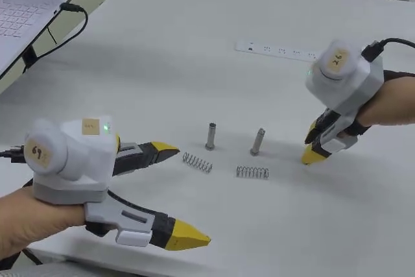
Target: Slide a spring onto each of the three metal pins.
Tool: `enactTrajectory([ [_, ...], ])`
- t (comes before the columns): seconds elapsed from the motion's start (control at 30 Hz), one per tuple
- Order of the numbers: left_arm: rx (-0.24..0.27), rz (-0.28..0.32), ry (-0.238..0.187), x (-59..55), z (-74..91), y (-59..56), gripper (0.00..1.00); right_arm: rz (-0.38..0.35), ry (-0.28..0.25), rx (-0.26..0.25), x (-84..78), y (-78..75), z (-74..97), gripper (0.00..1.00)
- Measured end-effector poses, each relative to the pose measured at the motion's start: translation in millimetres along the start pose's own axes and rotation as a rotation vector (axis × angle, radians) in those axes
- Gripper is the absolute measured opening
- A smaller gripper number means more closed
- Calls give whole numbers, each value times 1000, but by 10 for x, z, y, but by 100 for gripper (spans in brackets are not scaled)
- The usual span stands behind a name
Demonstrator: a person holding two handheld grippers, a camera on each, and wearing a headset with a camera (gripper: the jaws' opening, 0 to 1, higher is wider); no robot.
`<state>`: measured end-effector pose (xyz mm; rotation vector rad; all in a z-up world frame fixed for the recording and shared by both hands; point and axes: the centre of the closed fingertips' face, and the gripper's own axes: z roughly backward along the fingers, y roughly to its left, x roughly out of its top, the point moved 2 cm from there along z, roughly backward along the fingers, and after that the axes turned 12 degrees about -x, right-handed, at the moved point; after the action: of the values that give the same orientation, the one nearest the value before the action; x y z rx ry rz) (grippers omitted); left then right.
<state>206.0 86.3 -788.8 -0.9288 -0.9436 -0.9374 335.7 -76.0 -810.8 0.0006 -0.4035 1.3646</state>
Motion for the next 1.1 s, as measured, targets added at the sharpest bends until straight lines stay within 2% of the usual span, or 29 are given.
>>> enactTrajectory([
  [0.4, 0, 1, -3, 1, 2, -1, 90, 56, -41, 11, 246, 153, 52, 22],
  [0.9, 0, -2, -5, 14, 3, -7, 90, 147, -44, 42, 423, 466, 20, 19],
  [1.1, 0, -3, -8, 24, 5, -7, 90, 172, -50, 49, 477, 525, -36, 18],
])
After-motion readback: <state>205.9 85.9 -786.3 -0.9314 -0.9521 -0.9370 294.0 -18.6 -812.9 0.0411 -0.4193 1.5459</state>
